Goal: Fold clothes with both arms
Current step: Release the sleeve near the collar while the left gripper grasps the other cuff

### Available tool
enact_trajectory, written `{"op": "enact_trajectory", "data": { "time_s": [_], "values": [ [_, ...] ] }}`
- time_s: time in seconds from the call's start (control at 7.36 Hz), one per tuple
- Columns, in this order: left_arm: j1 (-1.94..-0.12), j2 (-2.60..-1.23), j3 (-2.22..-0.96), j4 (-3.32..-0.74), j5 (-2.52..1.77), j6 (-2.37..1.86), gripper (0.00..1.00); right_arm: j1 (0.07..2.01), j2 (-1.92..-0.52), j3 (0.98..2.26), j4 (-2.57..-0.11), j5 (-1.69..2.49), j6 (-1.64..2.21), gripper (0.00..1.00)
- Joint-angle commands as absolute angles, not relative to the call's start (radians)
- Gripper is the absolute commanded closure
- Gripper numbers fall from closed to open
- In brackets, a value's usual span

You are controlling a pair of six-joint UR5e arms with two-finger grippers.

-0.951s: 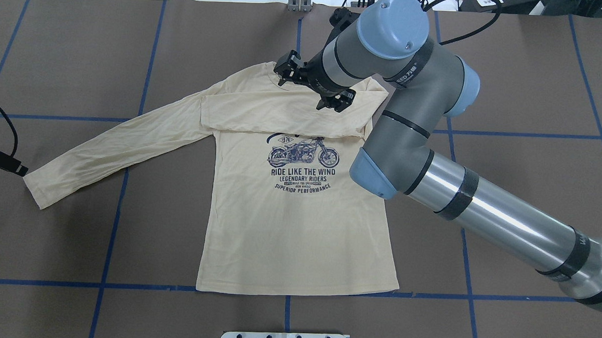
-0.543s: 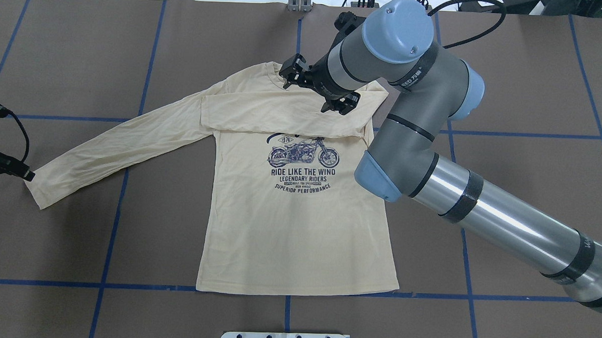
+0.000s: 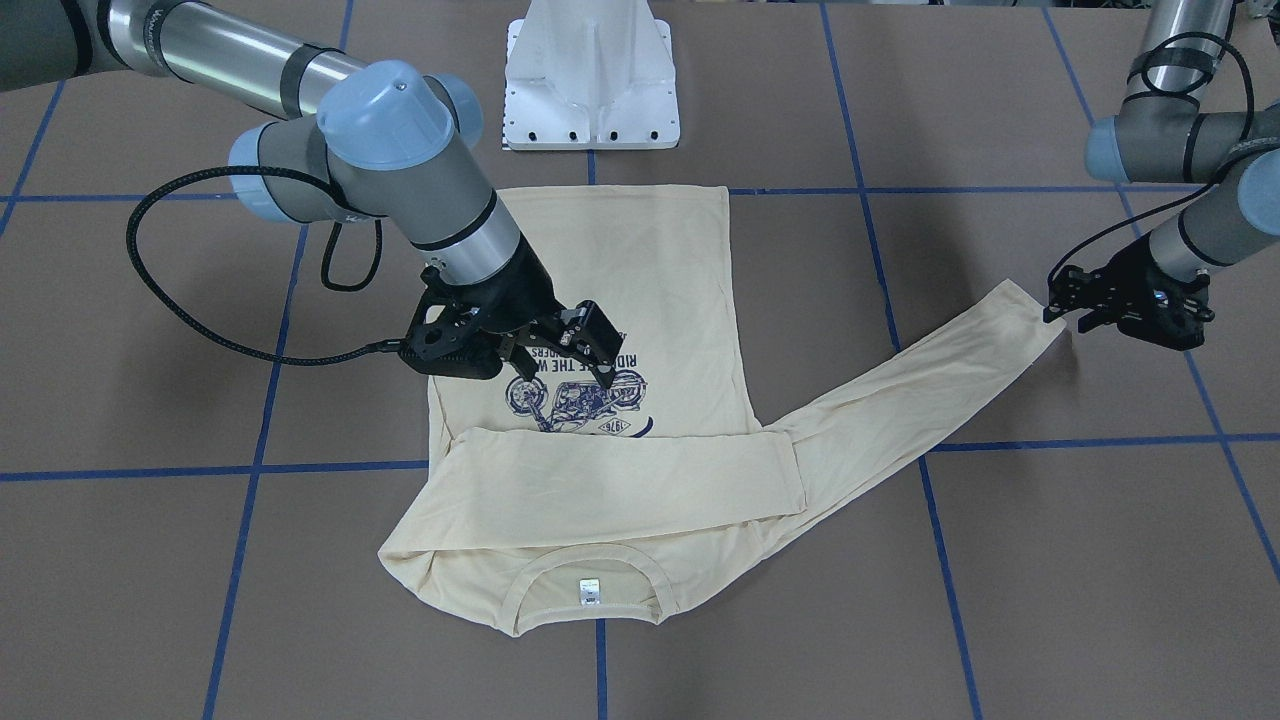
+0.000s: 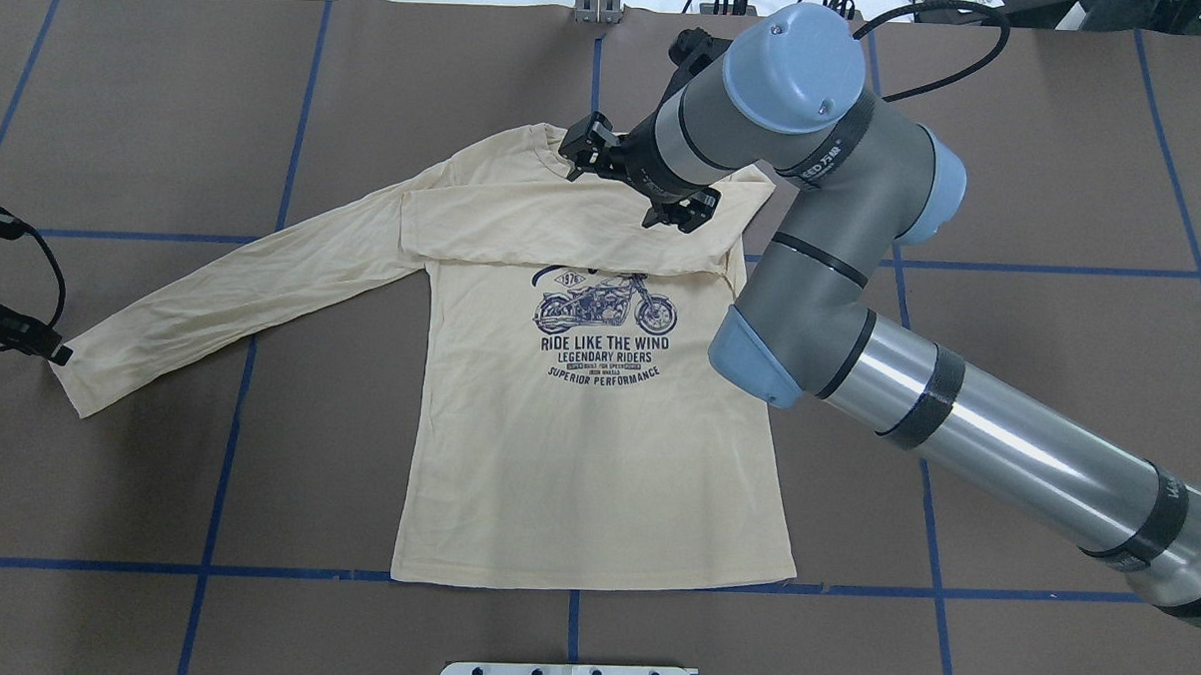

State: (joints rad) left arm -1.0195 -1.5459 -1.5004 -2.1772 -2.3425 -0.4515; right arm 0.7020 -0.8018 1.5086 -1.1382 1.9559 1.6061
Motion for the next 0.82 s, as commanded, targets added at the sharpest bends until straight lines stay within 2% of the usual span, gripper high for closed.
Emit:
{"op": "enact_trajectory", "data": {
  "time_s": [0.0, 0.27, 0.68],
  "values": [
    [-1.019, -1.546, -1.497, -2.177, -2.345, -0.453, 0.48, 0.699, -0.802, 1.508, -1.138, 1.954, 1.606, 0.01],
    [-1.017, -1.546, -1.497, -2.177, -2.345, -0.451, 0.52, 0.699, -0.801, 1.508, -1.138, 1.954, 1.606, 0.01],
    [-1.017, -1.548, -1.497, -2.175, -2.345, -0.453, 0.52, 0.699, -0.802, 1.508, -1.138, 1.954, 1.606, 0.01]
  ]
}}
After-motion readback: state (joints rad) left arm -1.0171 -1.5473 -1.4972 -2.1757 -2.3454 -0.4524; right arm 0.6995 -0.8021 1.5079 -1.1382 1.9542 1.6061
